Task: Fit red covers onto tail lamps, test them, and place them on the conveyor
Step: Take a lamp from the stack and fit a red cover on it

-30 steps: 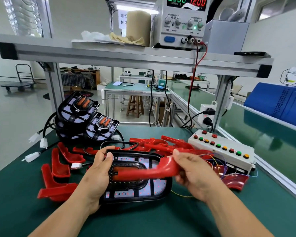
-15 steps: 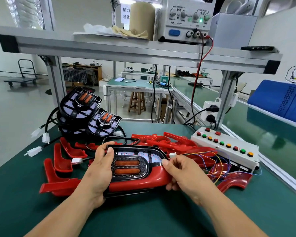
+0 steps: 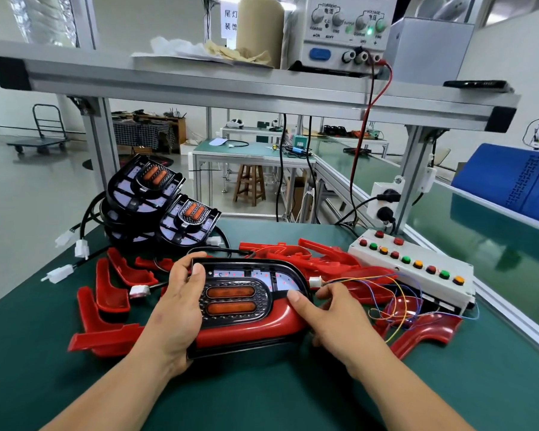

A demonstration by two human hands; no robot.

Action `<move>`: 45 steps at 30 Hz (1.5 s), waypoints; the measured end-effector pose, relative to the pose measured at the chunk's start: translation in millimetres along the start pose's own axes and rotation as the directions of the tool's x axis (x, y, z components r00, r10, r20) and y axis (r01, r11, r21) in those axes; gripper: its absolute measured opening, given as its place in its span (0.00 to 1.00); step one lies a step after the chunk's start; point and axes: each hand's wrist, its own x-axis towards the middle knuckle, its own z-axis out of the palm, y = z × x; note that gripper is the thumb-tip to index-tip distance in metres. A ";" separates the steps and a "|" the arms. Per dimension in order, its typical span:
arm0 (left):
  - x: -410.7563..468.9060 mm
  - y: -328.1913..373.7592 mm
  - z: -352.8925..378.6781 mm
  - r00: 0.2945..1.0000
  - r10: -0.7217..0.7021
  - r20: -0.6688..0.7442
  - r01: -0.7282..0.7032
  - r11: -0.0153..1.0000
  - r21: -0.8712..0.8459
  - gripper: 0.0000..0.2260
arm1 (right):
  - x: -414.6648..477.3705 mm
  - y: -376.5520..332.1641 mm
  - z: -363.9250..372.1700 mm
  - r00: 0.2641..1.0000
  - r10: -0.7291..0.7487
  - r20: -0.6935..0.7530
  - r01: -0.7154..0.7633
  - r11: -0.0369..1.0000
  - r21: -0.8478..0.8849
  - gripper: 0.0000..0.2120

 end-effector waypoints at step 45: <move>-12.4 4.0 -3.0 0.967 0.098 0.235 -0.070 0.990 -0.123 0.31 | -8.6 -13.7 -4.3 0.899 -0.323 0.295 -0.081 0.538 0.839 0.12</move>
